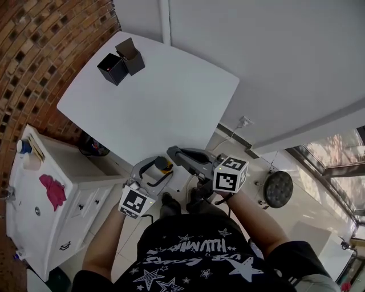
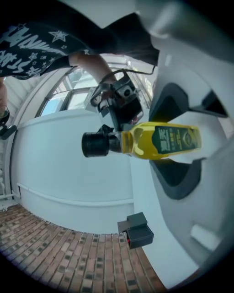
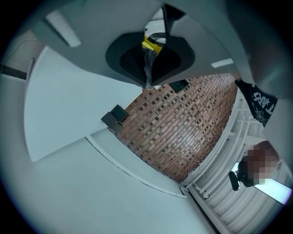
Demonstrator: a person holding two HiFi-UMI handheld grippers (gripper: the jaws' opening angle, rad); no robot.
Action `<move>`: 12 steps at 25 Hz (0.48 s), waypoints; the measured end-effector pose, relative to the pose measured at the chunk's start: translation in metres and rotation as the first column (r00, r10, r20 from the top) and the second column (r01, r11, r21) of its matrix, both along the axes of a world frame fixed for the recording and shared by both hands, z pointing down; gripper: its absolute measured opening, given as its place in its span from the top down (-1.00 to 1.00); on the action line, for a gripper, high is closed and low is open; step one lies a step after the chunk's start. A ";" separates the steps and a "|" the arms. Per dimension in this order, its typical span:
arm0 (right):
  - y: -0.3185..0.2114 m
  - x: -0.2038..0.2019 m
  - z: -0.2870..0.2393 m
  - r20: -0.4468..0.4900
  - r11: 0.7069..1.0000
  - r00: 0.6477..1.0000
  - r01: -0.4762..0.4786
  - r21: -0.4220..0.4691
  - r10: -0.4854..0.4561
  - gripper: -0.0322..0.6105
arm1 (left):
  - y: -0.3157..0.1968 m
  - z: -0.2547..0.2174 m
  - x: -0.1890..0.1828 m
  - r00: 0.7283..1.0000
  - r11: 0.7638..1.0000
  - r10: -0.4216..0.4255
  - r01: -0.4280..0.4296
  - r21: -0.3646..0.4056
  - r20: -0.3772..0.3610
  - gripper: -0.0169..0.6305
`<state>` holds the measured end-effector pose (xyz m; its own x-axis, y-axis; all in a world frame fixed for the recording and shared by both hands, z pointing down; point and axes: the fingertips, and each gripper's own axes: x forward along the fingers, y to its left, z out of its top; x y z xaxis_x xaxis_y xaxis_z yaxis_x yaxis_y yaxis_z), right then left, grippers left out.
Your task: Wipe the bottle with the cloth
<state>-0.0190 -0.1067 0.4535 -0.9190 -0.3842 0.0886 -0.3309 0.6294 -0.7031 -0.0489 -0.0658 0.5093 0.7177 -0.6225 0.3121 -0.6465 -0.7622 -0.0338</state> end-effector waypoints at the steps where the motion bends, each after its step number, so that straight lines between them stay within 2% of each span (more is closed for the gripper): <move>1: 0.001 -0.003 -0.001 0.005 1.000 1.000 0.002 -0.003 -0.002 0.79 | 0.000 0.000 0.000 1.000 1.000 0.027 -0.027 -0.003 0.001 0.19; 4: 0.001 -0.008 -0.002 0.005 1.000 1.000 0.001 -0.013 -0.001 0.79 | 0.000 0.000 0.002 0.994 0.994 0.113 -0.113 -0.012 0.005 0.19; 8: 0.000 -0.010 0.000 0.002 0.999 1.000 -0.024 -0.037 0.024 0.79 | 0.003 -0.003 0.002 0.973 0.973 0.231 -0.231 -0.029 0.019 0.19; 12: 0.000 -0.007 0.001 0.029 0.994 0.996 -0.079 -0.078 0.082 0.79 | 0.004 -0.001 0.002 0.958 0.958 0.286 -0.286 -0.019 0.033 0.18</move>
<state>-0.0262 -0.1072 0.4545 -0.8882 -0.4502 0.0916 -0.3549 0.5457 -0.7591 -0.0464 -0.0620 0.5086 0.8538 -0.3883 0.3469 -0.3999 -0.9156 -0.0405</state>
